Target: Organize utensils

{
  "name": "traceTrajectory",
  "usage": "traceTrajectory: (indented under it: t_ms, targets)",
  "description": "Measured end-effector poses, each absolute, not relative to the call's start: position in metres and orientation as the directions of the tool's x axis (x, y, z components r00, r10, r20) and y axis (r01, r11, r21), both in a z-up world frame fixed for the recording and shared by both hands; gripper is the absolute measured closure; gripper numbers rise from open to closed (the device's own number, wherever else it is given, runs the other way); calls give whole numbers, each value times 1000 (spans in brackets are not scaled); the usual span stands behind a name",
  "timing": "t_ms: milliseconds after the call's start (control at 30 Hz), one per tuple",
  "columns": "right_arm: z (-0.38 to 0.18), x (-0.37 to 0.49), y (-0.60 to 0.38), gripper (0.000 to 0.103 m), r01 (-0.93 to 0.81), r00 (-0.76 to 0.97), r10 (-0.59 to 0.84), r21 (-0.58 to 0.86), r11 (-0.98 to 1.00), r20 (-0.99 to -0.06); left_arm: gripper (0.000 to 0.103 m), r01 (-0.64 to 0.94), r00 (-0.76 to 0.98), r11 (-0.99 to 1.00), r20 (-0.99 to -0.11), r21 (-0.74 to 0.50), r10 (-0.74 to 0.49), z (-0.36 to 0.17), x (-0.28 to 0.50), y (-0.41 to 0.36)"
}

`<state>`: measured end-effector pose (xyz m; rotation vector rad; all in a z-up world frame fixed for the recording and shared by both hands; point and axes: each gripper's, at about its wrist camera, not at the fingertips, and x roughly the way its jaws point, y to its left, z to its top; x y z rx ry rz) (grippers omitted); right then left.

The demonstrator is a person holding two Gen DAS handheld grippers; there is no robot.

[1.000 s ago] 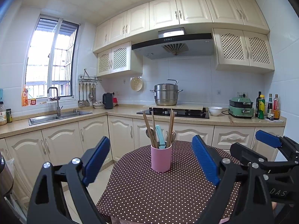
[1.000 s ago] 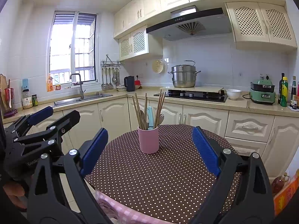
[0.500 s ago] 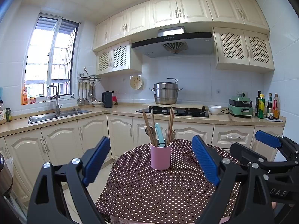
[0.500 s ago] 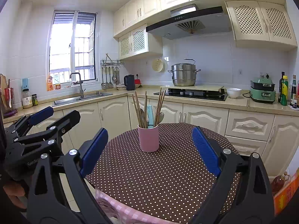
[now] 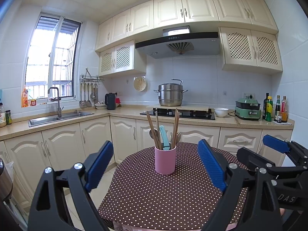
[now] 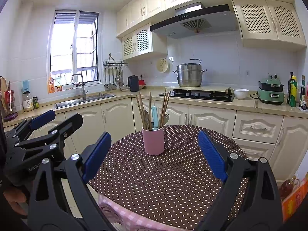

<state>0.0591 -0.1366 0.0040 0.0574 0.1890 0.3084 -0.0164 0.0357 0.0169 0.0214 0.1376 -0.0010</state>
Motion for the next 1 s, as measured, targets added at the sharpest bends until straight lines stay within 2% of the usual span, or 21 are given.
traceTrajectory:
  t_ms: [1000]
  targets:
    - [-3, 61, -136, 13, -299, 931, 311, 89, 950, -190, 15, 3, 989, 1000, -149, 18, 0, 9, -12, 38]
